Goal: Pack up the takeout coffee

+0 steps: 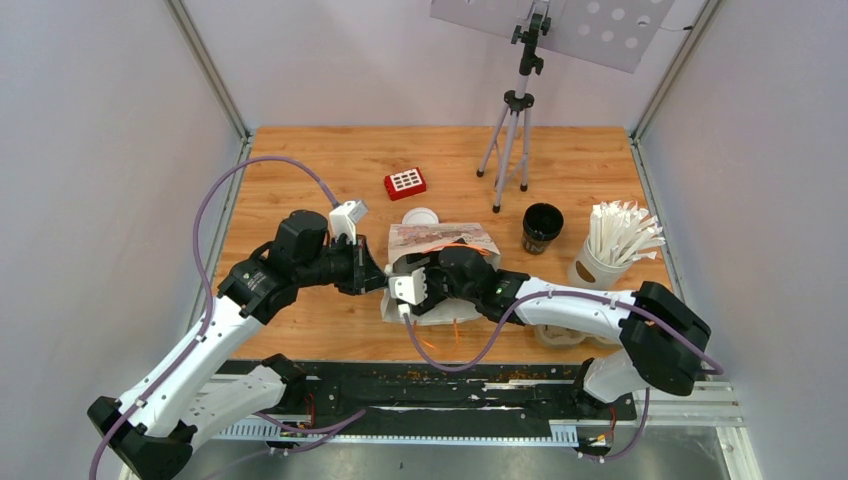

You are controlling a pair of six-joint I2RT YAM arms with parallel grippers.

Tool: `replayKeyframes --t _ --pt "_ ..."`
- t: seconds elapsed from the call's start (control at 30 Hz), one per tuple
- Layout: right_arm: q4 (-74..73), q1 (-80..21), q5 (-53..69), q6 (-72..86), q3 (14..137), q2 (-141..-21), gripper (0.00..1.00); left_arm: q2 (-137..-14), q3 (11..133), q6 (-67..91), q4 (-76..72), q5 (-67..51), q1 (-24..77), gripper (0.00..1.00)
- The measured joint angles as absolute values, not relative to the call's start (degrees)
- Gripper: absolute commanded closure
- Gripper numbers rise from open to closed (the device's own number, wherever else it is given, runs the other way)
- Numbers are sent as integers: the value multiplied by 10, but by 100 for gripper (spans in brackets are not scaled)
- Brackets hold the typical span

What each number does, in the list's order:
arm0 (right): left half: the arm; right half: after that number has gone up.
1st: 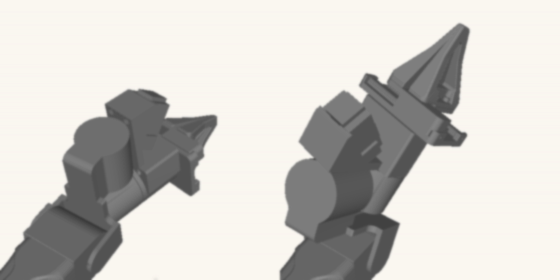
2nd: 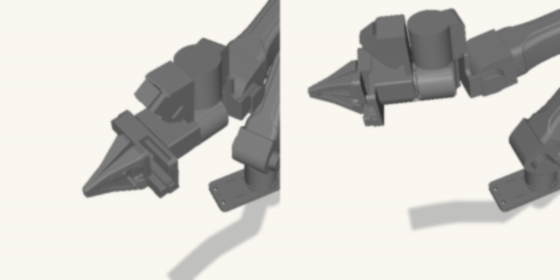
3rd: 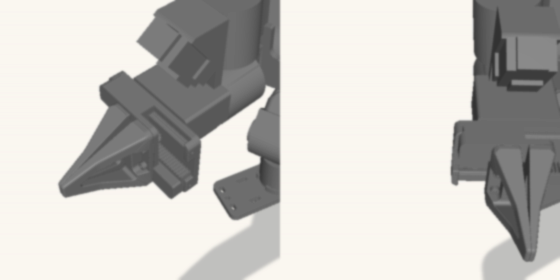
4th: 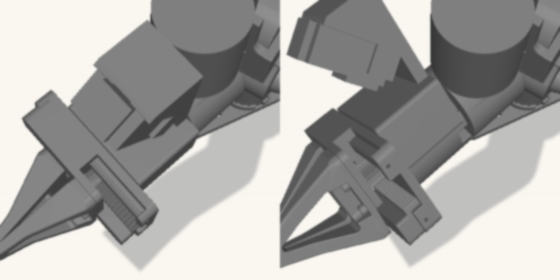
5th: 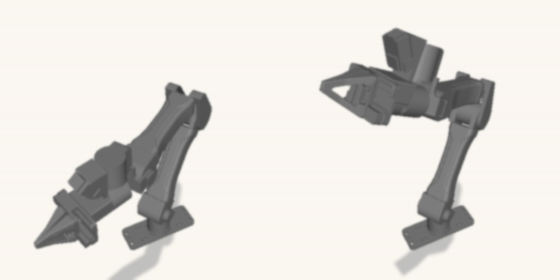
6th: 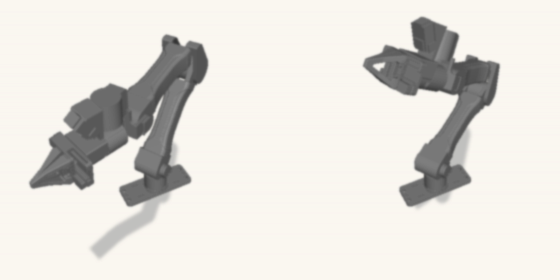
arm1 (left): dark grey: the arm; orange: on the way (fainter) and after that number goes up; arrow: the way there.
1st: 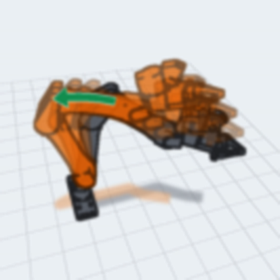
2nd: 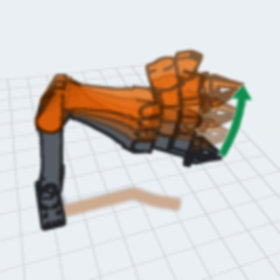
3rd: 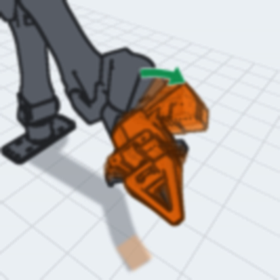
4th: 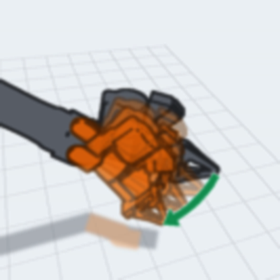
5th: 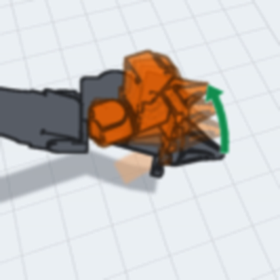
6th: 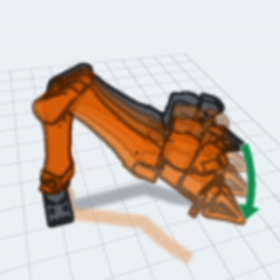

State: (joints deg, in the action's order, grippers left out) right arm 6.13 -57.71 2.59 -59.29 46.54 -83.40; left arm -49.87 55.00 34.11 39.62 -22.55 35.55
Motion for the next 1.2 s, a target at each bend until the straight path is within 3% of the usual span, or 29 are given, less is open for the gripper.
replayKeyframes --t 1.2 --pt "91 -580 -2 -569 466 -851 19 -483 528 361 378 -202 352 100"
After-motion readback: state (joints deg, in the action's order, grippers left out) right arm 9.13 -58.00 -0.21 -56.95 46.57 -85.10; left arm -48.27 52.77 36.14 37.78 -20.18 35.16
